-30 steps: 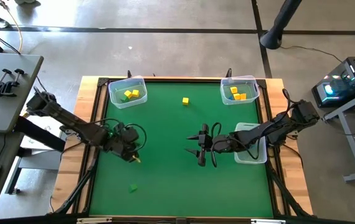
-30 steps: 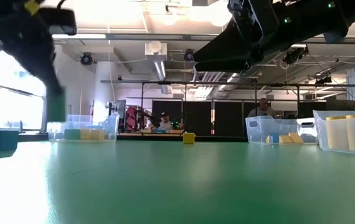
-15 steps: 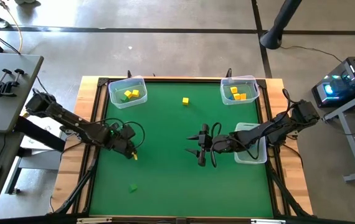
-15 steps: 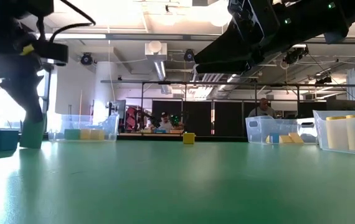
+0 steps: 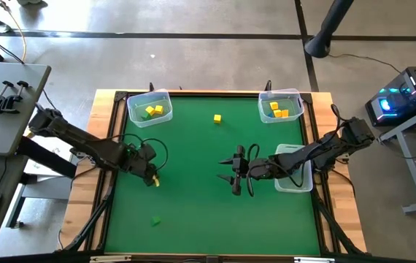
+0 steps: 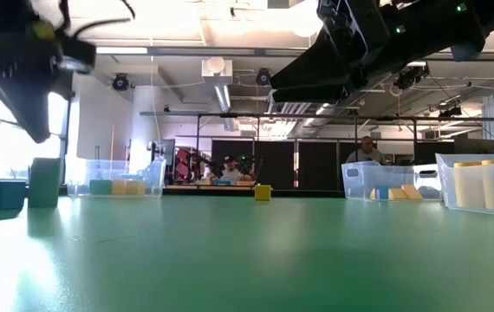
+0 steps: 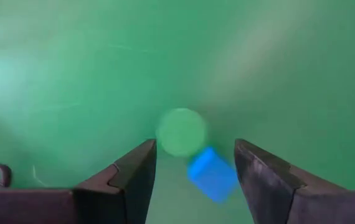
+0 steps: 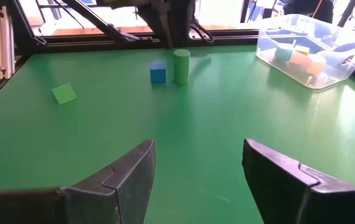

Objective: Sort blocks by size
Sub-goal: Put the blue cube block into the top left transparent bin

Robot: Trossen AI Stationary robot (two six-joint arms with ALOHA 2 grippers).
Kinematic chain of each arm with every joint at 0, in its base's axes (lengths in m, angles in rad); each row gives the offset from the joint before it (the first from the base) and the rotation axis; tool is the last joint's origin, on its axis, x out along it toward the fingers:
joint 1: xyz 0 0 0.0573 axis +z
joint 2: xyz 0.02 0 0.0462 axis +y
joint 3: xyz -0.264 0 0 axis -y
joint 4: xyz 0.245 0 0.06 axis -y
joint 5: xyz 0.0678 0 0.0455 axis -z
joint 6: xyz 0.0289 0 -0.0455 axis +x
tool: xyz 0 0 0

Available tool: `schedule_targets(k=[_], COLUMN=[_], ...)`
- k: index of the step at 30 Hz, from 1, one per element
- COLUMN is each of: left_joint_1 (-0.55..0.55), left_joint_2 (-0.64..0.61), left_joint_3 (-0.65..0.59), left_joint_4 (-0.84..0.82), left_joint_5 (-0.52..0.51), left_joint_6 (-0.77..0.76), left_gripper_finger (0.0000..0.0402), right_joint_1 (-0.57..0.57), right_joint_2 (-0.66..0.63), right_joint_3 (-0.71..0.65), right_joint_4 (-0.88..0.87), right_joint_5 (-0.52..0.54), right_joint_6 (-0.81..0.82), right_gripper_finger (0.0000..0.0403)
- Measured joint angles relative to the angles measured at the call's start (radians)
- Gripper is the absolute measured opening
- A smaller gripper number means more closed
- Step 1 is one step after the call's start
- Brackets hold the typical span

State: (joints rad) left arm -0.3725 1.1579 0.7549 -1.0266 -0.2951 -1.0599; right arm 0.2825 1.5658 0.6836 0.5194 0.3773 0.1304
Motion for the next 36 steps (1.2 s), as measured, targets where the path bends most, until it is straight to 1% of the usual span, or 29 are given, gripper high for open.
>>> schedule_targets(k=[4, 9, 13, 17, 20, 28, 33, 36], left_joint_1=[-0.101, -0.257, -0.368, -0.435, -0.456, -0.462, -0.462, -0.461], left_joint_2=[-0.016, -0.003, 0.031, 0.072, 0.111, 0.21, 0.241, 0.255], left_joint_3=[0.03, 0.009, -0.011, -0.036, -0.061, -0.108, -0.156, -0.179], left_joint_4=[-0.016, -0.017, -0.017, -0.012, 0.019, 0.053, 0.156, 0.213], left_joint_5=[0.002, -0.009, -0.096, -0.216, -0.252, -0.273, -0.311, -0.299], left_joint_6=[-0.103, -0.328, -0.512, -0.674, -0.749, -0.851, -0.896, -0.895], left_gripper_finger=[0.0201, 0.0201, 0.0202, 0.0202, 0.0202, 0.0202, 0.0202, 0.0202], right_joint_1=[0.001, 0.002, 0.002, 0.002, 0.002, 0.002, 0.002, 0.002], right_joint_2=[0.0, 0.0, 0.0, 0.0, 0.0, 0.0, 0.0, 0.0], right_joint_3=[0.0, 0.0, 0.0, 0.0, 0.0, 0.0, 0.0, 0.0], right_joint_4=[-0.005, -0.004, 0.001, 0.001, 0.001, 0.001, 0.002, 0.001], right_joint_5=[-0.009, -0.011, -0.011, -0.011, -0.011, -0.011, -0.011, -0.011], right_joint_6=[0.009, 0.008, 0.006, 0.001, 0.0, 0.0, 0.0, 0.0], right_gripper_finger=[0.0231, 0.0231, 0.0231, 0.0231, 0.0231, 0.0231, 0.0231, 0.0231])
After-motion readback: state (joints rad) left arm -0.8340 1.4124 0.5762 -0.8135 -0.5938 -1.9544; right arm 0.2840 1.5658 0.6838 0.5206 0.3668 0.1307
